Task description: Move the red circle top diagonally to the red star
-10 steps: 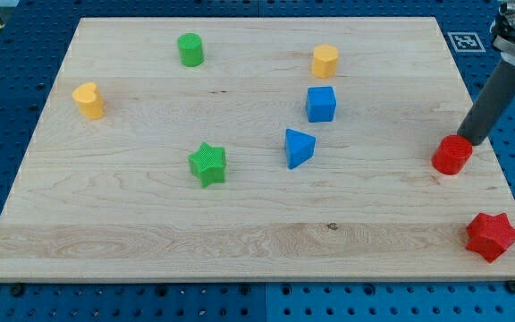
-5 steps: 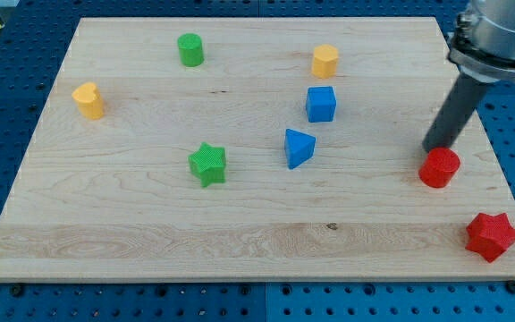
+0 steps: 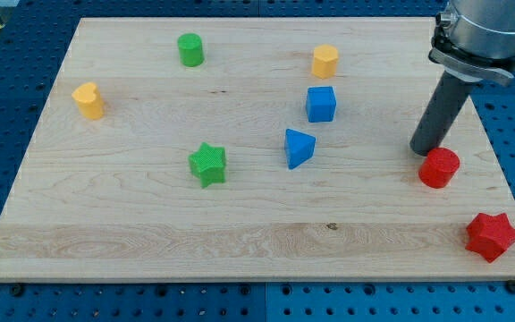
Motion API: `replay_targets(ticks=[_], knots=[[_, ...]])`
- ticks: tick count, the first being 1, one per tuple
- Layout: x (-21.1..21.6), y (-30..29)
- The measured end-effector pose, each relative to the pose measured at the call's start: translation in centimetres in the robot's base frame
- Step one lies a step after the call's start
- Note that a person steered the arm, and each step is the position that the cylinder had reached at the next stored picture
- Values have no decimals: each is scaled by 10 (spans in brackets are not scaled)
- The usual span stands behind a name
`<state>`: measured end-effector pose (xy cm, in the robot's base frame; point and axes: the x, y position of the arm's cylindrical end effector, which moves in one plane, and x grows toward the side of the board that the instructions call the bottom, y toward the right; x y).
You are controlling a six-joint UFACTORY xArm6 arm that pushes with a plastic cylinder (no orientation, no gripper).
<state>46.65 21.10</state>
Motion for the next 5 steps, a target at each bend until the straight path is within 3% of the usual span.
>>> replay_targets(ticks=[2, 3, 5], knots=[[15, 12], [41, 3], [42, -43]])
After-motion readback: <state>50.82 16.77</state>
